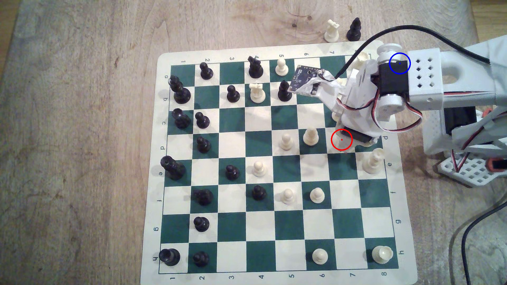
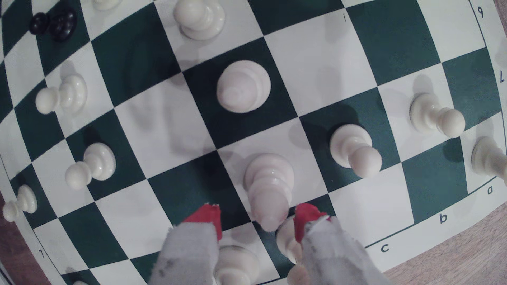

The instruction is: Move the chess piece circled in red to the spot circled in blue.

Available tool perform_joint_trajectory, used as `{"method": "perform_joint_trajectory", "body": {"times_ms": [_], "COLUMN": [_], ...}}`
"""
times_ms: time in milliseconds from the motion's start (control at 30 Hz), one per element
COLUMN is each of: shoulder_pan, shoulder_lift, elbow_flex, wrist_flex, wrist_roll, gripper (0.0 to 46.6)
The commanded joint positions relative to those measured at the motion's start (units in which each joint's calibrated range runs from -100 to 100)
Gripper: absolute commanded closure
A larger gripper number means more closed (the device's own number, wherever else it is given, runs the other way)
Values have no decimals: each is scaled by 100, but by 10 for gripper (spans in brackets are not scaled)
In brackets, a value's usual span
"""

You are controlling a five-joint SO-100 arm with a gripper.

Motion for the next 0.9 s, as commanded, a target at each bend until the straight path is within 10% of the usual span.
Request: {"method": "perform_joint_trajectory", "body": {"times_ms": [0,867], "shoulder_pan": [41,-84], "shoulder_lift": [0,119], "elbow_flex": [-68,41], "wrist_flex": [-110,-306], "wrist_roll": [24,0], "gripper": [324,464]}}
